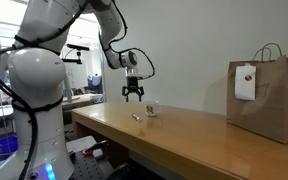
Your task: Move the white mug to the left, remove the black marker from the white mug
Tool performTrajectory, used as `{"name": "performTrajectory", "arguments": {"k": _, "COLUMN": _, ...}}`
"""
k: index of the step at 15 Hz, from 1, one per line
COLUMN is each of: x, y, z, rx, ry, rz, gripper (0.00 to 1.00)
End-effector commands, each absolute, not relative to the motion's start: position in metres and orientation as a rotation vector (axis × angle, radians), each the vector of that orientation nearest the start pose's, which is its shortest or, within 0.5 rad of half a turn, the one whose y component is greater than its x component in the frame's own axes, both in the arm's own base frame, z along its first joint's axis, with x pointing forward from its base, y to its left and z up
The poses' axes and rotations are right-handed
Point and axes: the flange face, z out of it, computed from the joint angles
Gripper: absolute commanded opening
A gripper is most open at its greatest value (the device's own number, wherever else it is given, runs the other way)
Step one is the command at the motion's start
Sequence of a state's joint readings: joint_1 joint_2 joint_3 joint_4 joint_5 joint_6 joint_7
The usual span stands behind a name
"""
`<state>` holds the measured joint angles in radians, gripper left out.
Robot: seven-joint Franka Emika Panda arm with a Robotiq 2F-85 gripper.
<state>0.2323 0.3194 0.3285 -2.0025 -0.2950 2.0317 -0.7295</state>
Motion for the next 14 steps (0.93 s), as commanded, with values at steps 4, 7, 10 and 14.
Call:
{"name": "performTrajectory", "arguments": {"k": 4, "x": 0.485, "y": 0.254, "z": 0.385, "rx": -2.568, "ry": -1.888, "rz": 0.168, "gripper": 1.0}}
{"name": "performTrajectory", "arguments": {"k": 7, "x": 0.486, "y": 0.233, "z": 0.407, "rx": -2.695, "ry": -1.714, "rz": 0.12, "gripper": 1.0}}
{"name": "performTrajectory", "arguments": {"k": 10, "x": 0.481, "y": 0.223, "z": 0.412, "rx": -2.725, "ry": -1.638, "rz": 0.101, "gripper": 1.0}}
{"name": "performTrajectory", "arguments": {"k": 14, "x": 0.472, "y": 0.223, "z": 0.407, "rx": -2.713, "ry": -1.65, "rz": 0.109, "gripper": 1.0}}
